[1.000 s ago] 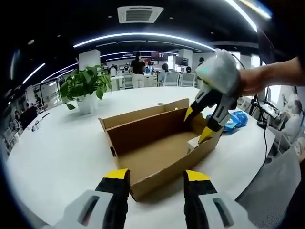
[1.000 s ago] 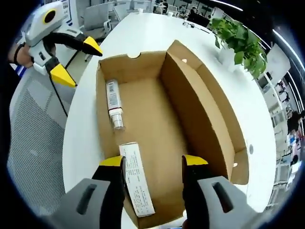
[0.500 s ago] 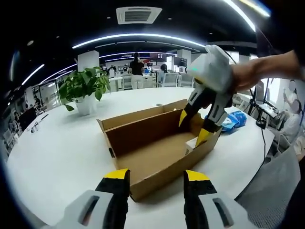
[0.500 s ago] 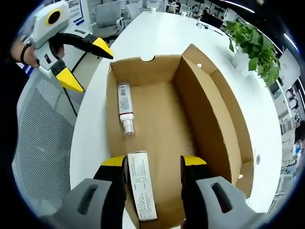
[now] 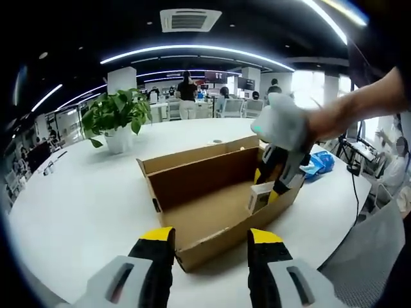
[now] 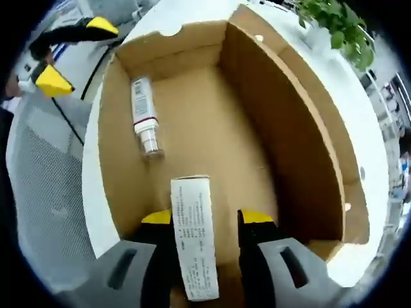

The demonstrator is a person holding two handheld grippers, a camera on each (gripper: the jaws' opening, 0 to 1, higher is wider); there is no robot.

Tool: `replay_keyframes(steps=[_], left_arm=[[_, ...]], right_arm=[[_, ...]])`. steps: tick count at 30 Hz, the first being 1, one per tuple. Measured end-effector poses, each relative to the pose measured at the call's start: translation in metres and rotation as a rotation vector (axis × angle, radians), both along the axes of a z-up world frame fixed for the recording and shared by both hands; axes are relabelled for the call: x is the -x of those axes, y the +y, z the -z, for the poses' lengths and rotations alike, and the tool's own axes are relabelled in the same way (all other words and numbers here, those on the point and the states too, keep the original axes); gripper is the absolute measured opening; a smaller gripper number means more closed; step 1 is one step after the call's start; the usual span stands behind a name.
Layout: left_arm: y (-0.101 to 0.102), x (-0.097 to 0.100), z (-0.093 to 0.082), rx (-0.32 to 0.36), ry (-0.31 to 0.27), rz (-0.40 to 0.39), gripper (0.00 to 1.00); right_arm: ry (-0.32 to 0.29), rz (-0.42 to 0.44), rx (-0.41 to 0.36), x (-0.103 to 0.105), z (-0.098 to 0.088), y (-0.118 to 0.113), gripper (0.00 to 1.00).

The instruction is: Operate the shoe box by opening the lid, removing the specified soft item, and placing it in the target area until the item is outside and the box remains undamaged.

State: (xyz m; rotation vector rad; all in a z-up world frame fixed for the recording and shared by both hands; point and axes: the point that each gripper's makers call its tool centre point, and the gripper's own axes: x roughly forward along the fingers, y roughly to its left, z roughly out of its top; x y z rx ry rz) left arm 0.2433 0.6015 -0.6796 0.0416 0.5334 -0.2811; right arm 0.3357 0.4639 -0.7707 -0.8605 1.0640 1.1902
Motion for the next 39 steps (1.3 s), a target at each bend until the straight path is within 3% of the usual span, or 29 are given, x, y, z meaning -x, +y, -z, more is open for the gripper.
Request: replay_keyframes(steps=[3, 8, 10, 13, 16, 26, 39], left_arm=[[0.000, 0.000, 0.000, -0.001, -0.001, 0.000, 0.46], [-0.002, 0.000, 0.000, -0.005, 0.001, 0.010, 0.46], [-0.003, 0.001, 0.000, -0.008, 0.004, 0.013, 0.46], [-0.003, 0.001, 0.001, -0.008, 0.005, 0.016, 0.46], [-0.004, 0.001, 0.001, -0.007, 0.006, 0.016, 0.46], [-0.006, 0.002, 0.001, -0.010, 0.008, 0.024, 0.46], [-0.010, 0.003, 0.003, -0.014, 0.017, 0.048, 0.46]], right_arm=[[0.060, 0.065, -0.034, 0.002, 0.005, -0.002, 0.27], [-0.014, 0.050, -0.040, -0.001, 0.001, -0.001, 0.25], [-0.049, 0.008, -0.009, -0.002, -0.001, -0.003, 0.25], [-0.069, -0.002, -0.005, -0.001, -0.003, -0.004, 0.23], [-0.080, -0.021, -0.016, 0.011, -0.009, -0.002, 0.19], [-0.086, -0.036, -0.034, 0.003, -0.015, -0.003, 0.18], [-0.139, 0.061, -0.167, -0.010, -0.054, 0.002, 0.18]])
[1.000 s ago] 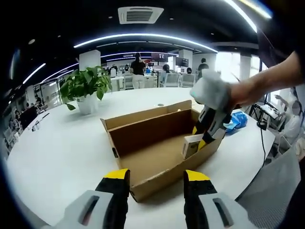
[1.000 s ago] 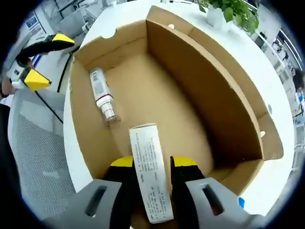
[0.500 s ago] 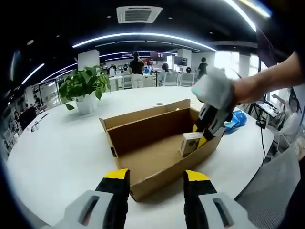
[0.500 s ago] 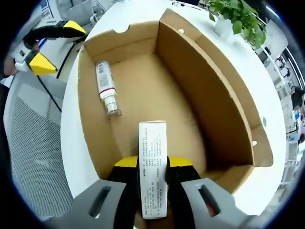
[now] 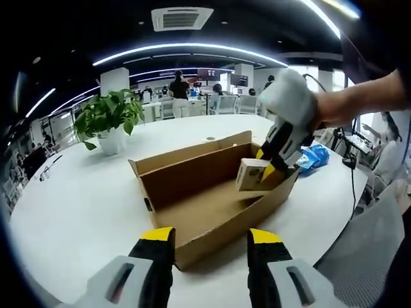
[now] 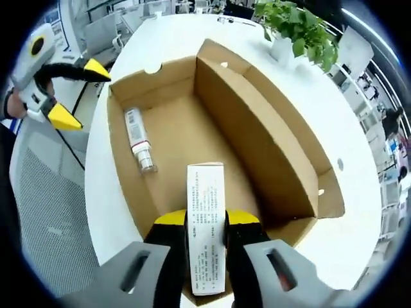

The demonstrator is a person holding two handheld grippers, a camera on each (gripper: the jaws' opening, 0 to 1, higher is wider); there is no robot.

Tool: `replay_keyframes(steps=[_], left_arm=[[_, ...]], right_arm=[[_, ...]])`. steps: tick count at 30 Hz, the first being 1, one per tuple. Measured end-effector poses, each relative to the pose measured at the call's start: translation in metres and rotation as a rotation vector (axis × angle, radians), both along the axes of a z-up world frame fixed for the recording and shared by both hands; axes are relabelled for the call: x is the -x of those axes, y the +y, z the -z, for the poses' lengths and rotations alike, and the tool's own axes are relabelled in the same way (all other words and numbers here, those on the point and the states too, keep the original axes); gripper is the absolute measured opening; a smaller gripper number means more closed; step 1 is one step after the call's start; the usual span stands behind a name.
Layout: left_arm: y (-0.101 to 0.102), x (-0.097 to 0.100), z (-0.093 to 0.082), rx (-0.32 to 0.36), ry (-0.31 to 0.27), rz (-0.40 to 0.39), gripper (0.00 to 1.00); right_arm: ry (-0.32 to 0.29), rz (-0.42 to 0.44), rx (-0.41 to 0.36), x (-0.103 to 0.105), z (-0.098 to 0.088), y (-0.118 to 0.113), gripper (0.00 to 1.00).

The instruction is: Operate the shoe box by opening the lid, removing the specified soft item, and placing it in the target area until the item is outside and the box remains undamaged.

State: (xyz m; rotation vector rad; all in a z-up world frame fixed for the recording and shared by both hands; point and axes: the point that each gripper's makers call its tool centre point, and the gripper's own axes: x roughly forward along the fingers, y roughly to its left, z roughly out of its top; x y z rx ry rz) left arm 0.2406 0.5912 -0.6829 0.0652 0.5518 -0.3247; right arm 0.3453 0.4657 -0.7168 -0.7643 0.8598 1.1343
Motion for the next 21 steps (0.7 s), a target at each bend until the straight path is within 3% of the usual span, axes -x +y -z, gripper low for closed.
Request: replay_keyframes(steps=[14, 21], left_arm=[[0.000, 0.000, 0.002, -0.007, 0.011, 0.006, 0.46], [-0.001, 0.001, 0.004, -0.003, 0.026, 0.010, 0.46]], right_arm=[[-0.112, 0.030, -0.106, 0.006, -0.052, 0.002, 0.18], [-0.166, 0.068, -0.146, 0.005, -0.078, -0.017, 0.18]])
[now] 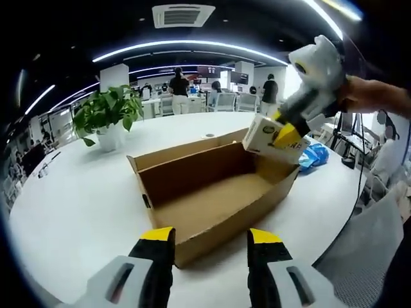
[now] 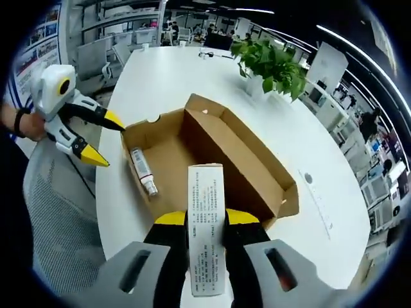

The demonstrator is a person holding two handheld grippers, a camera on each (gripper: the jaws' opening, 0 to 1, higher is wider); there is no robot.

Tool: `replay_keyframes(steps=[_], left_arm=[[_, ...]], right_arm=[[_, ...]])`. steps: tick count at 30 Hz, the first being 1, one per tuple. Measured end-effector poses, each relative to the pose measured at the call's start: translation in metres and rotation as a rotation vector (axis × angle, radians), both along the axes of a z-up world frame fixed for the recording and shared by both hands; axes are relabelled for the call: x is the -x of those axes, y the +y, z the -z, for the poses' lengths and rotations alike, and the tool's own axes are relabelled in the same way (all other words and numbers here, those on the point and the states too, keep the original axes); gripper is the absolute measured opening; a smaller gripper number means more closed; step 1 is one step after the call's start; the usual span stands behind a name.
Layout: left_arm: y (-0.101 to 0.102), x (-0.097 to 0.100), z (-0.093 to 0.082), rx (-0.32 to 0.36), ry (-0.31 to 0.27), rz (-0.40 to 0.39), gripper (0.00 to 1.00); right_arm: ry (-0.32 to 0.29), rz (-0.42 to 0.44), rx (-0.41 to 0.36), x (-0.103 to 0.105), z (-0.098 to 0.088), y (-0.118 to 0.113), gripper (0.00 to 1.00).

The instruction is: Operate the shoe box by opening the lid, removing the specified soft item, and placing it in the target area until the item is outside and the box remains undamaged.

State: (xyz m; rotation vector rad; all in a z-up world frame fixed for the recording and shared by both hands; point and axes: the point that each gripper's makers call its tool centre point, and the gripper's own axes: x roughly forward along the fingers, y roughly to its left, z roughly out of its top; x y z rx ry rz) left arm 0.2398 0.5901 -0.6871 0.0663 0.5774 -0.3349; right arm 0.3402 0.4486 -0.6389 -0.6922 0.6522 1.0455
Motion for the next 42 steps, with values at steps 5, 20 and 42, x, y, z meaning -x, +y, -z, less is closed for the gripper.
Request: replay_keyframes(steps=[5, 20, 42], left_arm=[[-0.003, 0.001, 0.002, -0.013, 0.008, 0.018, 0.46], [-0.004, 0.001, 0.005, 0.001, 0.036, 0.019, 0.46], [0.000, -0.001, 0.005, -0.002, 0.040, 0.001, 0.45]], right_arm=[[-0.030, 0.039, 0.004, -0.001, -0.007, -0.025, 0.18], [-0.004, 0.198, 0.077, 0.024, 0.013, -0.117, 0.18], [0.054, 0.365, 0.181, -0.009, 0.029, -0.245, 0.18]])
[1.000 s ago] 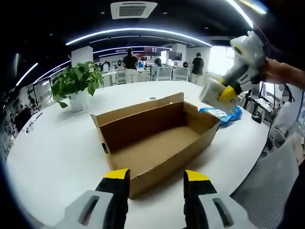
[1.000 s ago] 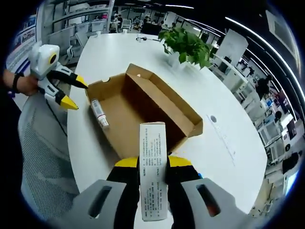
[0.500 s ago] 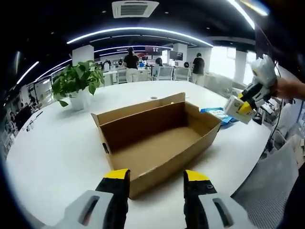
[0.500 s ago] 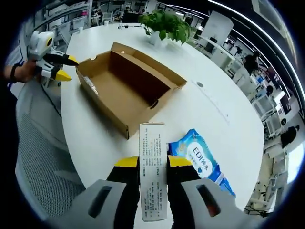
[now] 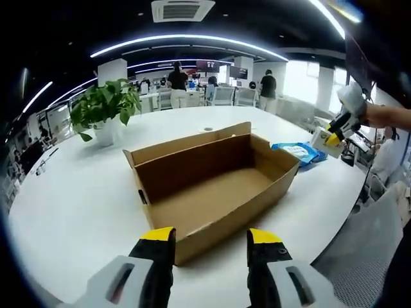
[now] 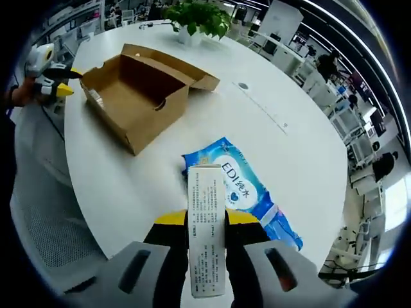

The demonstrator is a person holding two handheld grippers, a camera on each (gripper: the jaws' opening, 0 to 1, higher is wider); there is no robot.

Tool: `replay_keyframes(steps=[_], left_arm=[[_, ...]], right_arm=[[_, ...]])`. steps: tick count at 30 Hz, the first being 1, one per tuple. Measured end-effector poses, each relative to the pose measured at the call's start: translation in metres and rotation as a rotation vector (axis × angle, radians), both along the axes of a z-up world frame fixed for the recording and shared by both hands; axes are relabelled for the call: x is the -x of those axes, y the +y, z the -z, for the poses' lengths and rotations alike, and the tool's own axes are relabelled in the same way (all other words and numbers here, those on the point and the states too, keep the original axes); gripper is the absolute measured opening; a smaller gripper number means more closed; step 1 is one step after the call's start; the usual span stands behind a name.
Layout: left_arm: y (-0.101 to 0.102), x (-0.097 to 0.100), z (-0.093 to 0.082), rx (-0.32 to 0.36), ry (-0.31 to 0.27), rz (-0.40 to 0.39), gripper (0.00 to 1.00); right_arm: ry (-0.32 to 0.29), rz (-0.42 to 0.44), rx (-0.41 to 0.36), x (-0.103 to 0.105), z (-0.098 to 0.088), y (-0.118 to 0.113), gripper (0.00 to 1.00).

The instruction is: Operate the shoe box by opening the lid, removing the specified soft item, and placing it in the target area until the item is outside and the box remains undamaged.

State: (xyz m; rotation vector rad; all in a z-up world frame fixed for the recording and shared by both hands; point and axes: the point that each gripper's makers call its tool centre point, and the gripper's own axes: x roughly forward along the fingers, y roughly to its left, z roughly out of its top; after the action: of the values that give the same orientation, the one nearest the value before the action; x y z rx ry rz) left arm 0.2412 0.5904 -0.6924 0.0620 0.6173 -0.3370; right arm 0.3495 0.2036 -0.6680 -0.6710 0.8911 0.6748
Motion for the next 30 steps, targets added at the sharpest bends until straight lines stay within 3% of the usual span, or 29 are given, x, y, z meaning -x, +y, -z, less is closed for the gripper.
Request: replay_keyframes(steps=[5, 17, 30], left_arm=[[0.002, 0.000, 0.000, -0.009, 0.002, -0.010, 0.45], [0.010, -0.002, 0.002, -0.032, 0.008, -0.047, 0.45], [0.010, -0.002, 0.003, -0.048, 0.009, -0.045, 0.46]], right_arm=[[0.008, -0.013, 0.025, -0.019, -0.003, -0.017, 0.18], [0.046, -0.166, 0.207, -0.056, 0.013, -0.063, 0.18], [0.044, -0.329, 0.379, -0.097, 0.025, -0.094, 0.18]])
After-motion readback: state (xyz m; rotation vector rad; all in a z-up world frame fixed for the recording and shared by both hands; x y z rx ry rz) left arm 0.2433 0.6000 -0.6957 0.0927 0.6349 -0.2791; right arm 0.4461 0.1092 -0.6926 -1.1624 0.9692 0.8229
